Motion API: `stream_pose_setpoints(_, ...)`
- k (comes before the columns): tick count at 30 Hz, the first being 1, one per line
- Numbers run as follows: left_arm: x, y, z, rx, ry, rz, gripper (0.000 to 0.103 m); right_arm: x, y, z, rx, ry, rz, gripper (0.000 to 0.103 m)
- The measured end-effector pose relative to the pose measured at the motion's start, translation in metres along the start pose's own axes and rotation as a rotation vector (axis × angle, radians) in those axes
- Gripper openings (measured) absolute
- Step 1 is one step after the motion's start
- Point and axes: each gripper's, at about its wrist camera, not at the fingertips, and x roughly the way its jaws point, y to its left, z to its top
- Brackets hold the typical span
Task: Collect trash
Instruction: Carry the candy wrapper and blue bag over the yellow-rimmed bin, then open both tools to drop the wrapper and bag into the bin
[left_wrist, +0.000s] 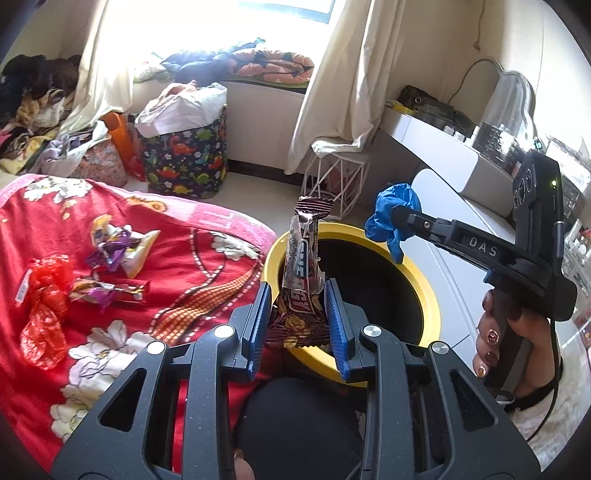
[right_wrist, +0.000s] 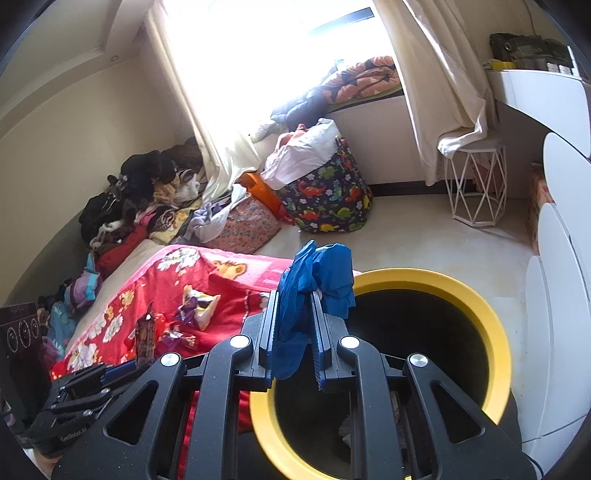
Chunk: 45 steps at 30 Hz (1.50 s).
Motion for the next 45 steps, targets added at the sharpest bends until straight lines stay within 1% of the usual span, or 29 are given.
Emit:
stream_pose_setpoints(9, 0.017, -0.013, -0.002, 0.018, 0.026, -0.025, 0.024, -0.005, -0.021, 0.001, 0.035, -0.003, -0.038, 0.015)
stream_pose_setpoints(19, 0.039, -0.026, -0.005, 0.039, 0.06, -0.053, 0.024, 0.002, -0.041, -0.004, 0.067, 0.046, -0.067, 0.015)
stream_pose_setpoints(30, 0.066, -0.037, -0.009, 0.054, 0.11, -0.064, 0.024, 0.008, -0.058, -0.011, 0.1, 0.082, -0.087, 0.015)
stream_pose_setpoints(35, 0.081, -0.039, -0.009, 0.055, 0.135, -0.065, 0.024, 0.01, -0.064, -0.012, 0.114, 0.097, -0.098, 0.018)
stream_pose_setpoints(36, 0.083, -0.039, -0.009, 0.057, 0.133, -0.061, 0.031, 0.01, -0.067, -0.012, 0.12, 0.1, -0.104, 0.018)
stream_pose_setpoints(37, 0.084, -0.039, -0.008, 0.056, 0.133, -0.061, 0.037, 0.01, -0.069, -0.012, 0.125, 0.101, -0.11, 0.02)
stream_pose_setpoints(38, 0.085, -0.038, -0.007, 0.05, 0.128, -0.058, 0.053, 0.01, -0.071, -0.012, 0.13, 0.102, -0.116, 0.028)
stream_pose_setpoints(39, 0.084, -0.038, -0.007, 0.045, 0.122, -0.055, 0.066, 0.01, -0.073, -0.013, 0.137, 0.099, -0.128, 0.037)
stream_pose_setpoints(41, 0.082, -0.036, -0.006, 0.038, 0.108, -0.052, 0.073, 0.009, -0.075, -0.014, 0.148, 0.091, -0.134, 0.041)
stream_pose_setpoints(42, 0.082, -0.037, -0.006, 0.039, 0.103, -0.047, 0.079, 0.009, -0.077, -0.014, 0.152, 0.091, -0.134, 0.042)
stream_pose_setpoints(43, 0.081, -0.036, -0.006, 0.04, 0.096, -0.037, 0.082, 0.009, -0.077, -0.015, 0.154, 0.091, -0.135, 0.042)
stream_pose_setpoints(44, 0.079, -0.035, -0.006, 0.039, 0.092, -0.033, 0.084, 0.01, -0.077, -0.015, 0.155, 0.092, -0.136, 0.045)
stream_pose_setpoints(45, 0.078, -0.034, -0.007, 0.035, 0.088, -0.029, 0.085, 0.01, -0.078, -0.015, 0.155, 0.091, -0.135, 0.047)
